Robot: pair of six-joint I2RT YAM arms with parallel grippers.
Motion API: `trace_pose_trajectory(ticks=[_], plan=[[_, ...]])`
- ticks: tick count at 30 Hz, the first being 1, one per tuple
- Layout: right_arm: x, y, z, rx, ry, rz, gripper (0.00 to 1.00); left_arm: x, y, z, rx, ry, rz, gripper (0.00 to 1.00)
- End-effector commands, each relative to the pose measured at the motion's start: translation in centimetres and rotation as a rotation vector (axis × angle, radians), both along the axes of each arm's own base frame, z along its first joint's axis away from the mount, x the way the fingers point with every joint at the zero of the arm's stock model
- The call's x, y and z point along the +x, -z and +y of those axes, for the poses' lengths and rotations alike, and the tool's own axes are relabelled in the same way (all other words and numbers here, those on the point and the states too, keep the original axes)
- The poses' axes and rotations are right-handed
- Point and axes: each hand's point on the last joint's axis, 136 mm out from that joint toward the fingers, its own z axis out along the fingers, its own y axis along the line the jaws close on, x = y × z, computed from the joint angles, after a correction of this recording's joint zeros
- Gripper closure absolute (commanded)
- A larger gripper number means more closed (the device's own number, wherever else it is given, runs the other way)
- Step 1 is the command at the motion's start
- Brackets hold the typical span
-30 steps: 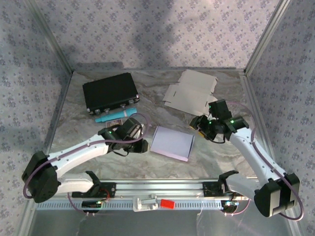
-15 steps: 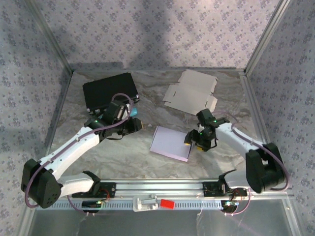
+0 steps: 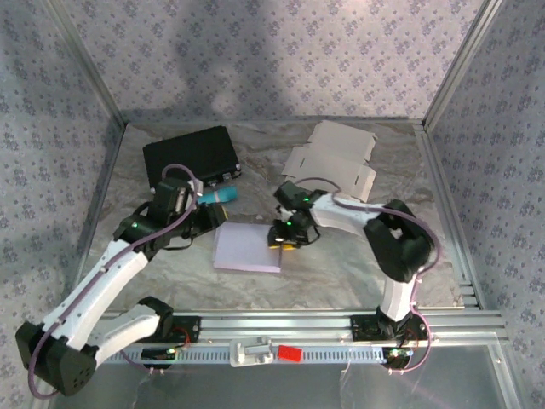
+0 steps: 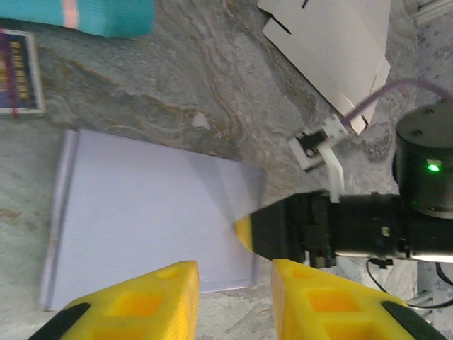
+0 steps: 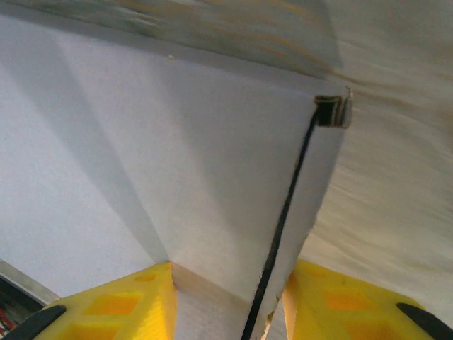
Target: Fold the paper box
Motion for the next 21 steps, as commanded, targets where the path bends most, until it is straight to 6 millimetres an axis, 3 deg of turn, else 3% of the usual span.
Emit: trace_pose_trajectory(ticks=[1,11,16,21], plan=[[-0.9,1.9,3.4,-0.034,-0.011,0.042,0.59,-1.8,0.9,2.0,0.051,-0.026,0.036,0.68],[-0.4,1.0,15.2,0.097,-0.028,0.055,0.59,-4.5,-0.2,4.5,0.046,-0.077,0.012,0.68],[-0.5,0.8,17.5,0.123,-0.062,0.049,0.57,-5.0,-0.5,4.8,0.045,-0.073,0.002,0.68],[0.4,-1.7,18.0,0.164,-0.087,-0.010,0.52,-4.8,-0.4,4.5,0.041,-0.066,0.008,0.68]])
